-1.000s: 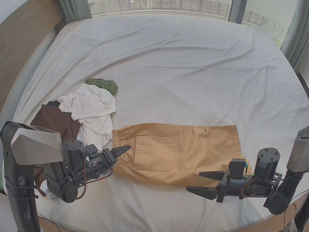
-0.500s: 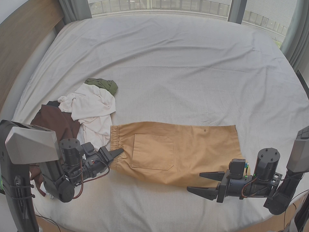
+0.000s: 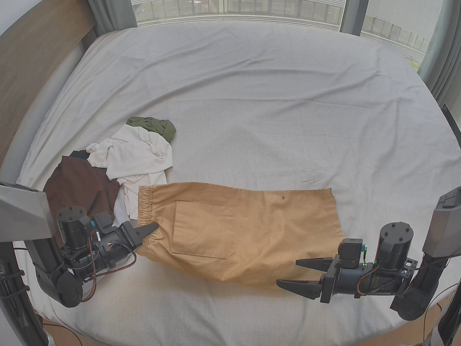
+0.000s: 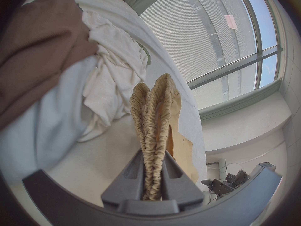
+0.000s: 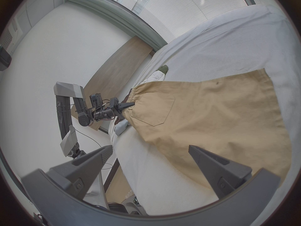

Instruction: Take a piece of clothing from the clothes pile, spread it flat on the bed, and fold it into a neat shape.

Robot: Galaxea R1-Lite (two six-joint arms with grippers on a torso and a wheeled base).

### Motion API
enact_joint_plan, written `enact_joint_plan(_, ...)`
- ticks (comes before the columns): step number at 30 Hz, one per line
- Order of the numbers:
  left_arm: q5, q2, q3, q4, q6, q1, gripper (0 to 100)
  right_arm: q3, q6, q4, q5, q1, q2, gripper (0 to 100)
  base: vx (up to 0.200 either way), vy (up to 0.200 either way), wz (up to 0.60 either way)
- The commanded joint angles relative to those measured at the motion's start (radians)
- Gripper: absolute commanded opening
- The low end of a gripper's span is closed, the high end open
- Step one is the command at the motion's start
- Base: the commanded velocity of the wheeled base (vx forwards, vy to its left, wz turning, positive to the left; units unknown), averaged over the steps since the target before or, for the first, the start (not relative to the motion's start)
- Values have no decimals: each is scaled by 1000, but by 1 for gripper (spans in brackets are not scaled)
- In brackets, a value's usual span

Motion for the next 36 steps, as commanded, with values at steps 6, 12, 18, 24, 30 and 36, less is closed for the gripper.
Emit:
enact_joint_plan(6,-71,-59,72,-3,60,92,0,-9,1,-1,0,7,0,100,0,0,0)
enact_joint_plan(12,-74,-76,32,-3,65,-23,0,-15,5,-1,0,15,-10,100,0,0,0)
enact_joint_plan(18,-63,-84,-16,-4,103,-187,0,-17,7,-1,2,16,-44,100,0,0,0)
enact_joint_plan(24,-61,-78,-71,-3,106,-314,0,-23,8,0,2,1,-98,100,0,0,0)
enact_joint_plan(30,-65,-61,-105,-3,99,-365,0,-37,19,-1,0,-7,-116,100,0,0,0)
enact_joint_plan(36,-63,11,-183,-3,86,-426,0,-72,41,0,-4,-10,-158,100,0,0,0)
